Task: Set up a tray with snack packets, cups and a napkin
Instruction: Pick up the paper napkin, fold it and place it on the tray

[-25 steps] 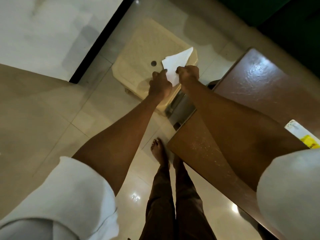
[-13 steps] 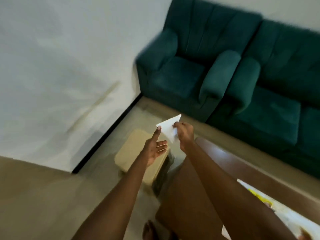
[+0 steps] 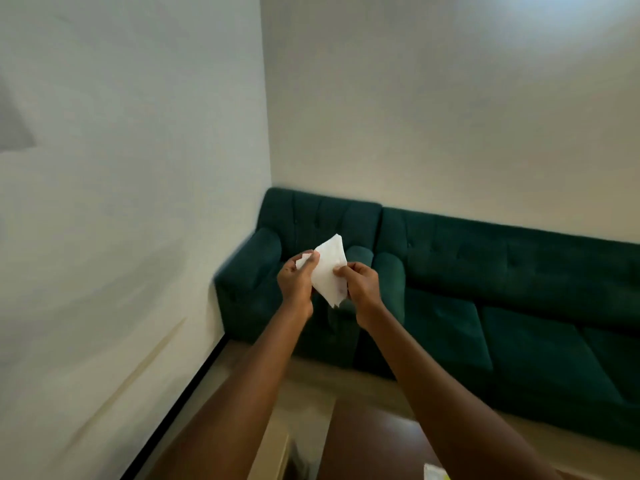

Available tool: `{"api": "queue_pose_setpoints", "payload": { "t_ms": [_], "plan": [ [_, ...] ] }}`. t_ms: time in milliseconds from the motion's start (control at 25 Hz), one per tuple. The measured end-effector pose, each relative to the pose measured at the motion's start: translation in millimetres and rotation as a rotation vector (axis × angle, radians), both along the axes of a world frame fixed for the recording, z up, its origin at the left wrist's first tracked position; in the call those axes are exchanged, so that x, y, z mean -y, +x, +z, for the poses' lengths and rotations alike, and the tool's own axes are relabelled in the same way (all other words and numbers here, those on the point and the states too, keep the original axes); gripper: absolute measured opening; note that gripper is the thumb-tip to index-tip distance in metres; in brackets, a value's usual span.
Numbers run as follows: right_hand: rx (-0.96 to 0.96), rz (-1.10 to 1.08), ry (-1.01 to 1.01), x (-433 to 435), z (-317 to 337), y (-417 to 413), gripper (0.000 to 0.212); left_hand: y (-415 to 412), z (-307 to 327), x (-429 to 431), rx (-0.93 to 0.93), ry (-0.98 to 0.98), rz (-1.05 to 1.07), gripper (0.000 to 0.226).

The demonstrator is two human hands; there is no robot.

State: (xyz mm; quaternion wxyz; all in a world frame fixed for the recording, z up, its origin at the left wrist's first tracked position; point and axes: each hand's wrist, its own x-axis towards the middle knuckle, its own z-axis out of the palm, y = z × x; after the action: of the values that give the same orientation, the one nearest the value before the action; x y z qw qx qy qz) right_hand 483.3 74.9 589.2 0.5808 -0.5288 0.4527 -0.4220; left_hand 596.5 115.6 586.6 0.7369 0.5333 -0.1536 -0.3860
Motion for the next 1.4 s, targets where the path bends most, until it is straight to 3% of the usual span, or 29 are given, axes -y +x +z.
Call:
{"api": "queue_pose_setpoints", "payload": {
  "t_ms": [160,320,520,640,760,1000,1160,1320,1400],
  "plan": [
    [0.013,-0.117,-0.03,11.8,41.7,-59.1,0.009,-48.2,42.5,18.5,0.01,-0.075,-0.111,0.043],
    [0.092,-0.277,-0.177,24.2,88.9,-139.1,0.025,-130.1,93.9,48.7,0.006,-0.163,-0.24,0.016],
    [-0.1,-0.58,-0.408,26.3,116.2,-263.7,0.031,-257.1,114.2,68.9,-0.01,-0.201,-0.348,0.019],
    [-0.063,-0.583,-0.449,29.1,116.2,-351.0,0.029,-345.5,105.4,72.9,-0.046,-0.192,-0.378,0.025],
    [-0.036,-0.501,-0.356,29.5,99.2,-414.2,0.032,-420.1,90.3,71.9,-0.097,-0.165,-0.384,0.039],
    [0.07,-0.468,0.01,40.7,33.8,-521.0,0.051,-531.8,44.0,73.7,-0.159,-0.02,-0.47,0.041],
    [0.122,-0.452,0.104,55.0,-10.2,-564.3,0.038,-561.4,5.5,92.6,-0.141,0.048,-0.512,0.043],
    [0.018,-0.503,0.146,74.3,-48.3,-581.8,0.016,-582.1,-44.3,113.9,-0.141,0.146,-0.571,0.045],
    [-0.044,-0.503,0.163,85.0,-64.1,-586.1,0.019,-589.2,-64.3,124.6,-0.109,0.182,-0.609,0.045]
  ]
}}
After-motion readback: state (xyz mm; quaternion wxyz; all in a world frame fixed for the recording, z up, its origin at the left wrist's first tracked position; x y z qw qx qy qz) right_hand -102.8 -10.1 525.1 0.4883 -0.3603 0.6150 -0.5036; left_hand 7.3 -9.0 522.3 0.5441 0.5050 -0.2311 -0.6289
